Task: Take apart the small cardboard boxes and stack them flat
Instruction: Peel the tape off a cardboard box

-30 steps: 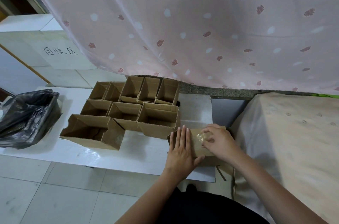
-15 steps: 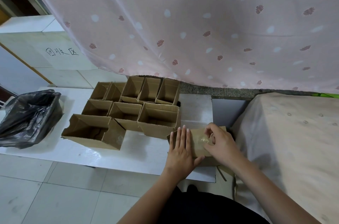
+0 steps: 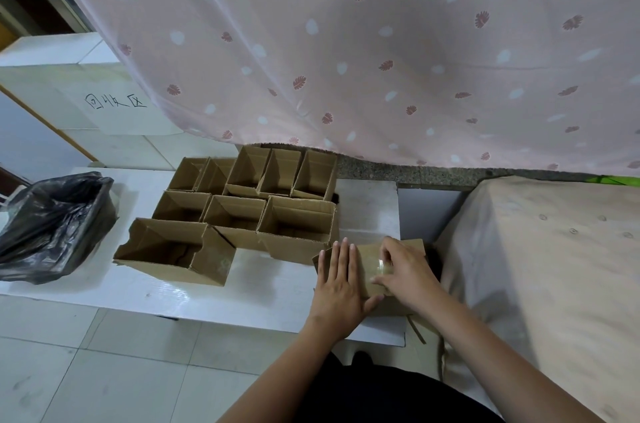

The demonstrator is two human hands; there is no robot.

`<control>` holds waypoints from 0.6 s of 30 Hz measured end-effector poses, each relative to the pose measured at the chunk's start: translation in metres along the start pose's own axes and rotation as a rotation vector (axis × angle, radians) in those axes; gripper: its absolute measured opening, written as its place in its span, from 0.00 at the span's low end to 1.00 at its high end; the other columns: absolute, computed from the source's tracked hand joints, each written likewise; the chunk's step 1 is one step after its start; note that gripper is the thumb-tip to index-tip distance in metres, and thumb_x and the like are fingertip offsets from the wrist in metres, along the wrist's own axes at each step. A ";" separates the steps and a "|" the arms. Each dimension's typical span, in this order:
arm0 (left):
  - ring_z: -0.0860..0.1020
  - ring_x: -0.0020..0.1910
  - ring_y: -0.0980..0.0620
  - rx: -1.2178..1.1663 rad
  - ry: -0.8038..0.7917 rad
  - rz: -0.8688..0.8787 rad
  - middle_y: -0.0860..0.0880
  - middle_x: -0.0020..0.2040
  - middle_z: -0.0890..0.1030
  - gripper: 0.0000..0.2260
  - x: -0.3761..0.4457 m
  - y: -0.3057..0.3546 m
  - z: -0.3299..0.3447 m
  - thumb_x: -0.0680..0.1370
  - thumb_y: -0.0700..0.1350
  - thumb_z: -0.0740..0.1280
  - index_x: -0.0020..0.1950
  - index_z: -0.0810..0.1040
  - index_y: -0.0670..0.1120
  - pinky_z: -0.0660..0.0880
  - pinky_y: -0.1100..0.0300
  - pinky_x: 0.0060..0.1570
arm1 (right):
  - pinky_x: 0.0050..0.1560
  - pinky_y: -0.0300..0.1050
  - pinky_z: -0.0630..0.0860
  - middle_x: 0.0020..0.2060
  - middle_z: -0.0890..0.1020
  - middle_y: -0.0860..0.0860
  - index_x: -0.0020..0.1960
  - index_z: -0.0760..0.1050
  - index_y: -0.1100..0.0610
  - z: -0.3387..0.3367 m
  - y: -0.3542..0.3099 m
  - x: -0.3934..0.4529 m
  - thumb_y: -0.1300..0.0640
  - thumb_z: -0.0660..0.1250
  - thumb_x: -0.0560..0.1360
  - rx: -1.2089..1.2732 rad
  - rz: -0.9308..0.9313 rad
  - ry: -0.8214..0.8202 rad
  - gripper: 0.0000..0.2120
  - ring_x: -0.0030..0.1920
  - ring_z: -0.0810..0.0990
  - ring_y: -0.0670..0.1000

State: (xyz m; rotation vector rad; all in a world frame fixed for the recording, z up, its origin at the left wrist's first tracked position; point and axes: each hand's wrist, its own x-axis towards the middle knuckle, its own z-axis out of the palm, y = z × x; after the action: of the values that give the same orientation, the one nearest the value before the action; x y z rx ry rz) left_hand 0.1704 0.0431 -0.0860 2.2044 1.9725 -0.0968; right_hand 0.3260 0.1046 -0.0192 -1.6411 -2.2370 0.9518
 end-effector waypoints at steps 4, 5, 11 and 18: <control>0.36 0.79 0.39 -0.003 -0.011 0.002 0.39 0.80 0.39 0.44 0.001 0.000 -0.001 0.78 0.72 0.40 0.80 0.38 0.39 0.38 0.41 0.75 | 0.42 0.35 0.67 0.46 0.73 0.44 0.46 0.69 0.47 0.005 0.003 0.002 0.59 0.78 0.69 0.056 -0.039 0.027 0.19 0.47 0.75 0.48; 0.35 0.79 0.40 -0.002 -0.017 0.000 0.39 0.80 0.38 0.44 0.001 0.000 -0.001 0.78 0.72 0.40 0.80 0.37 0.39 0.37 0.41 0.76 | 0.42 0.31 0.67 0.47 0.73 0.44 0.46 0.71 0.48 0.006 0.004 0.002 0.60 0.78 0.69 0.074 -0.035 0.022 0.16 0.49 0.75 0.48; 0.33 0.79 0.41 0.002 -0.041 -0.003 0.39 0.80 0.36 0.44 0.001 -0.001 -0.002 0.77 0.72 0.38 0.80 0.36 0.39 0.36 0.40 0.77 | 0.61 0.35 0.66 0.60 0.64 0.44 0.59 0.78 0.52 0.003 0.008 0.001 0.54 0.78 0.70 0.082 0.051 -0.084 0.19 0.60 0.68 0.45; 0.33 0.78 0.41 -0.004 -0.036 -0.010 0.40 0.80 0.36 0.44 0.002 0.000 -0.002 0.78 0.72 0.40 0.79 0.33 0.40 0.35 0.41 0.77 | 0.48 0.35 0.72 0.46 0.79 0.43 0.52 0.77 0.50 0.002 0.013 -0.007 0.59 0.72 0.75 0.053 0.008 -0.022 0.08 0.48 0.77 0.42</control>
State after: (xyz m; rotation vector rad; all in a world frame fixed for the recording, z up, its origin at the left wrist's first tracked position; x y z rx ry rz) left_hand 0.1700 0.0452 -0.0841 2.1755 1.9628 -0.1326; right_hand 0.3371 0.0995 -0.0273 -1.6263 -2.2017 1.0268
